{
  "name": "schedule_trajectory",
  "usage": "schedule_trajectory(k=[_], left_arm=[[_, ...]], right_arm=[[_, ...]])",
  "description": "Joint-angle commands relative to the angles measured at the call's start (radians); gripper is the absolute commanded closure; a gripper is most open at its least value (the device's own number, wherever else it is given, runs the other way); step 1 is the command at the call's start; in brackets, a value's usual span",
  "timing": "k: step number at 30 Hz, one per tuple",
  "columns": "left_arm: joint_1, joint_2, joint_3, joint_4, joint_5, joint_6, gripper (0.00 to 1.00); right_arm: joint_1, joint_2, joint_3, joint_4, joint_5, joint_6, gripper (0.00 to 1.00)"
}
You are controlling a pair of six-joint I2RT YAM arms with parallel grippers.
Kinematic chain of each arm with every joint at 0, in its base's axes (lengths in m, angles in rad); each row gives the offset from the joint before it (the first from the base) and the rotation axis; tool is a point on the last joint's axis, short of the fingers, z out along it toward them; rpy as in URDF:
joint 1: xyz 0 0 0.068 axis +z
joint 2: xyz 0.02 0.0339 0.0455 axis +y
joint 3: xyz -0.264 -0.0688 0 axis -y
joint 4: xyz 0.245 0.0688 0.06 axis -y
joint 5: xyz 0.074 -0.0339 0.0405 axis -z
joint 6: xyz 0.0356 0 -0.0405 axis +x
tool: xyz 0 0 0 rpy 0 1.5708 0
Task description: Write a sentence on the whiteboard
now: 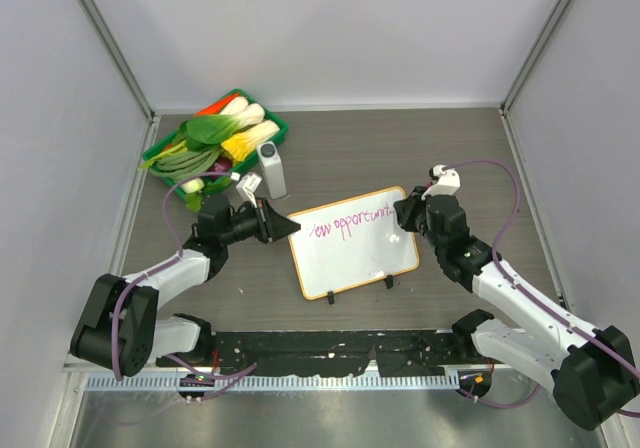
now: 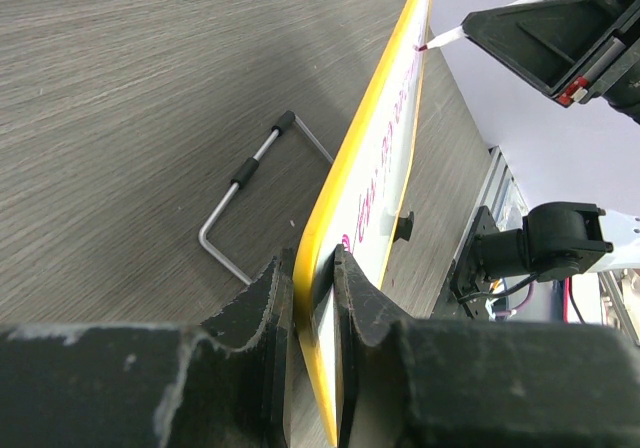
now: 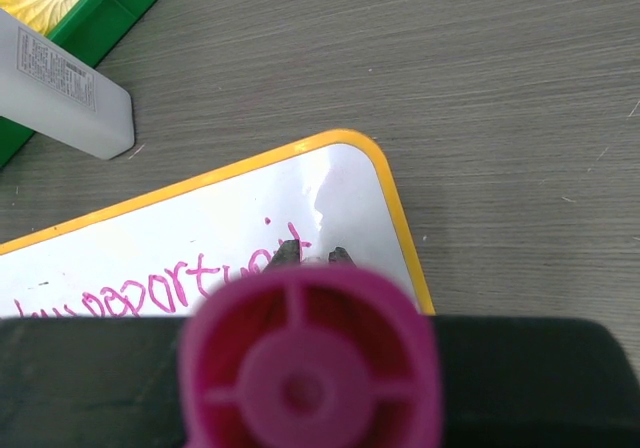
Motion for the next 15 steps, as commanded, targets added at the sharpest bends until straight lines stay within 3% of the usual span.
schedule_trajectory(k=[1, 15], left_arm=[[-0.008, -0.006, 0.004, -0.051, -0.056, 0.082, 1.0], [-0.008, -0.008, 0.004, -0.053, -0.059, 0.085, 1.0]], right_arm=[[-0.003, -0.024, 0.064, 0.014, 0.011, -0.012, 0.99], [-0.003, 0.016, 0.067, 0.051, 0.065, -0.01, 0.99]])
